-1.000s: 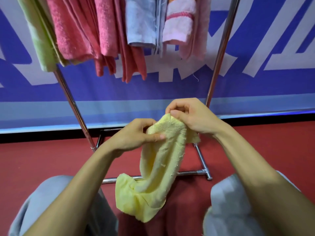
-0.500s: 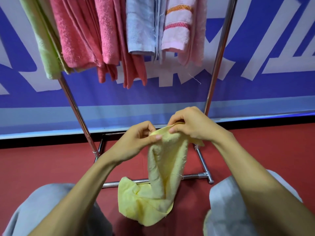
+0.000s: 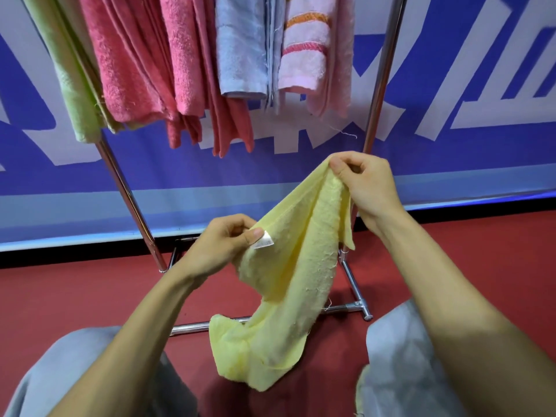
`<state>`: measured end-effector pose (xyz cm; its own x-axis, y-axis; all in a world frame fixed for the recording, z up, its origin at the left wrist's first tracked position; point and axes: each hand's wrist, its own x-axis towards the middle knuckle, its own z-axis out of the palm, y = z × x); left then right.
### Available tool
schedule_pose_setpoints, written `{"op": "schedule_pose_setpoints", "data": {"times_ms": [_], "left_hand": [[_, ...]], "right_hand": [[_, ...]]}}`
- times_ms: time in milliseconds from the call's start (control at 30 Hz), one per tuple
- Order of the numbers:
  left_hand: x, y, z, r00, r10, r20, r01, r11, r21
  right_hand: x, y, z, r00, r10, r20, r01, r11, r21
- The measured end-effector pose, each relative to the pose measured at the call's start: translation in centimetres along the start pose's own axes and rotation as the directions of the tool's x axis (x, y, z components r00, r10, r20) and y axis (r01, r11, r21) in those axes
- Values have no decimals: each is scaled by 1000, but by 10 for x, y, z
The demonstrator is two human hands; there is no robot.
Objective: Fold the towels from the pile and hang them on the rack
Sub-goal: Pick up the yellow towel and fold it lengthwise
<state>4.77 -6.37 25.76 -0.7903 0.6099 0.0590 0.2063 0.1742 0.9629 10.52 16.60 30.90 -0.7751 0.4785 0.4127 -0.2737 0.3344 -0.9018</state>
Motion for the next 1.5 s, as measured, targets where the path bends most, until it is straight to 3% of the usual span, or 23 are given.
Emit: {"op": "schedule_pose_setpoints", "data": {"times_ms": [100,200,367,433,567,700,767,833,933,1167,1233,1300,1333,1400,1433,1500], "left_hand": [[0,7,3,995,-23,-96,9,990,-141],[-1,20,-2,983,-64,-170,-6,924,-382],[-5,27,-13,988,-40,-151,-63,781,-622],[-5,29,-14,991,-23,-136,-84,682,-727],[-9,34,-17,986,-97,-133,-86,381,-920],[-11,35,-23,981,-155,-114,-72,257,-964],[-10,34,-29,977,-169,-128,-93,205,-974],[-8,29,-35,973,-177,-149,-115,188,-975],[-6,23,-40,970,-170,-175,-130,246,-960],[-7,20,-36,870,-350,-347,-66,615,-786],[-6,19,-33,845,-309,-436,-31,786,-618],[-5,18,-27,851,-149,-505,13,965,-262],[-5,17,-24,860,-53,-507,60,998,-3],[-6,15,-15,887,51,-459,166,892,420],[-5,13,-10,902,49,-429,191,846,497],[-2,7,0,923,-6,-384,204,855,476]], "right_hand": [[2,6,1,1000,17,-9,-18,996,-89],[4,12,0,1000,14,12,-9,948,-319],[-1,12,1,983,-2,186,108,821,-561],[-4,13,6,956,5,293,170,806,-567],[-4,14,14,906,51,421,166,871,-463],[-5,10,15,821,107,560,145,910,-388],[-7,14,16,772,181,610,203,839,-506],[-8,21,17,784,240,573,261,710,-654],[-9,27,18,804,318,503,239,602,-762],[-5,39,7,799,482,360,96,488,-867],[-4,35,4,784,497,371,42,554,-832],[-6,27,3,797,449,404,-58,722,-689],[-7,23,4,815,412,407,-104,795,-597],[-10,18,7,854,346,388,-124,861,-493],[-12,17,11,863,329,384,-123,873,-472],[-18,18,21,860,321,397,-131,891,-436]]}}
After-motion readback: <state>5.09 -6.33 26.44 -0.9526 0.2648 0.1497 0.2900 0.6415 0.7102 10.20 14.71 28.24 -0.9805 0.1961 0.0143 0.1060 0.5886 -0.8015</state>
